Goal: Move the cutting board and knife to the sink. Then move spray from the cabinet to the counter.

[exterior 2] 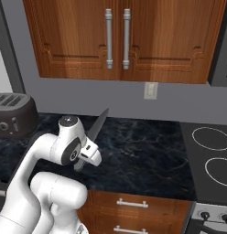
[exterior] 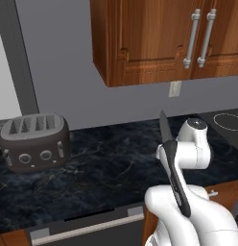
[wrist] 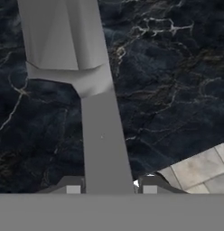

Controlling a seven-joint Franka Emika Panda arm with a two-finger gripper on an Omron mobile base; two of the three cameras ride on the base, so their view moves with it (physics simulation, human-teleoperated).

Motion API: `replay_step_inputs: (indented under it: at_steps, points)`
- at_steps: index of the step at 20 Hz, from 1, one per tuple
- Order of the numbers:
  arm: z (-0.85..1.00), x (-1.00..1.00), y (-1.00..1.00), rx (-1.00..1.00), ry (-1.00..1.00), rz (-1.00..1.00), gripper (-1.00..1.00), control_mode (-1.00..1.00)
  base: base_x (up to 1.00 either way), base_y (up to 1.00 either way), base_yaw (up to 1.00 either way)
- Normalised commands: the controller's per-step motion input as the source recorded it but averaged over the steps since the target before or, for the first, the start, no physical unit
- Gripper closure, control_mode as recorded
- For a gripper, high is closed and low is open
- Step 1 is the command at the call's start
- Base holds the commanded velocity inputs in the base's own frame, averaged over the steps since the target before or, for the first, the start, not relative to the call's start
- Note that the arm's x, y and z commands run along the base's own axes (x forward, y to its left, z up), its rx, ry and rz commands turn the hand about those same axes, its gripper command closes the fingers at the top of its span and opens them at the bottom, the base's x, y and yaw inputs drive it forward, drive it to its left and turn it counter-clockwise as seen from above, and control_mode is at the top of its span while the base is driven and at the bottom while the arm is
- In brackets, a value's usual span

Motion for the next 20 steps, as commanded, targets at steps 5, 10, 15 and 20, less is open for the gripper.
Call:
replay_step_inputs:
  at_steps: [5,10,15,20]
  points:
    - [0.00,0.00,0.00,0.00,0.00,0.00,1.00,1.00,-0.19,0.51,0.05]
    - [0.00,0.00,0.00,0.00,0.00,0.00,1.00,1.00,-0.08,0.72,0.06]
    - [0.00,0.00,0.00,0.00,0.00,0.00,1.00,1.00,-0.02,0.78,0.06]
    - [0.00,0.00,0.00,0.00,0.00,0.00,1.00,1.00,-0.02,0.80,0.04]
